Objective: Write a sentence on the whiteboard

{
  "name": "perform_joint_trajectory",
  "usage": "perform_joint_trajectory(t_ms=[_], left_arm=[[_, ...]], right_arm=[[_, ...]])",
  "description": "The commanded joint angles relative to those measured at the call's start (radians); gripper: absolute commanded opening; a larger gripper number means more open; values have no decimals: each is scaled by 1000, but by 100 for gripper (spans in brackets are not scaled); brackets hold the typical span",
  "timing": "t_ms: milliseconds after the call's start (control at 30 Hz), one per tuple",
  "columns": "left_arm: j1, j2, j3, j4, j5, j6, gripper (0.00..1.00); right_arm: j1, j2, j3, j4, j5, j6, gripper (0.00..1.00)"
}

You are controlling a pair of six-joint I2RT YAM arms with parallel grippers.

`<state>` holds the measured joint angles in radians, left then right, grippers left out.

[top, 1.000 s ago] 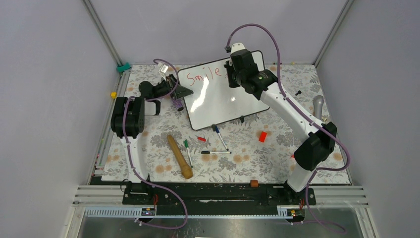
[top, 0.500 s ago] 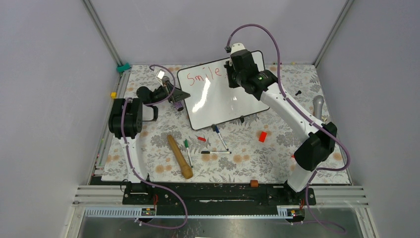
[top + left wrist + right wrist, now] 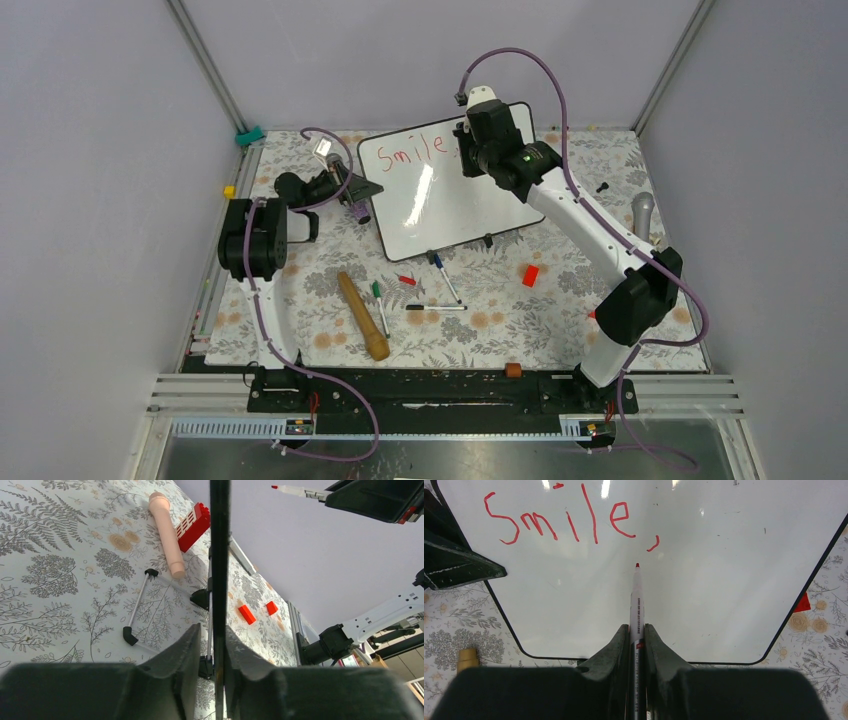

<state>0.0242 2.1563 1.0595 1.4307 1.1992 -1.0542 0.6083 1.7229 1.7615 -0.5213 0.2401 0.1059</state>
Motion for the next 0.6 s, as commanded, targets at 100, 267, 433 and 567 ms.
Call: perform_joint_trajectory(t_ms=[100,267,433,567], left_arm=[[-19,-70,-44,46,6,137,0],[-73,-49,4,47,72,130,0],[-66,-72,-27,46,55,153,0],[-64,-86,-61,47,51,192,0]], right_arm=[[-6,-49,-10,31,-25,4,0],[-6,-51,-15,31,-24,4,0],[-7,-54,-23,32,-20,11,0],[-5,-72,-41,41,-28,35,0]])
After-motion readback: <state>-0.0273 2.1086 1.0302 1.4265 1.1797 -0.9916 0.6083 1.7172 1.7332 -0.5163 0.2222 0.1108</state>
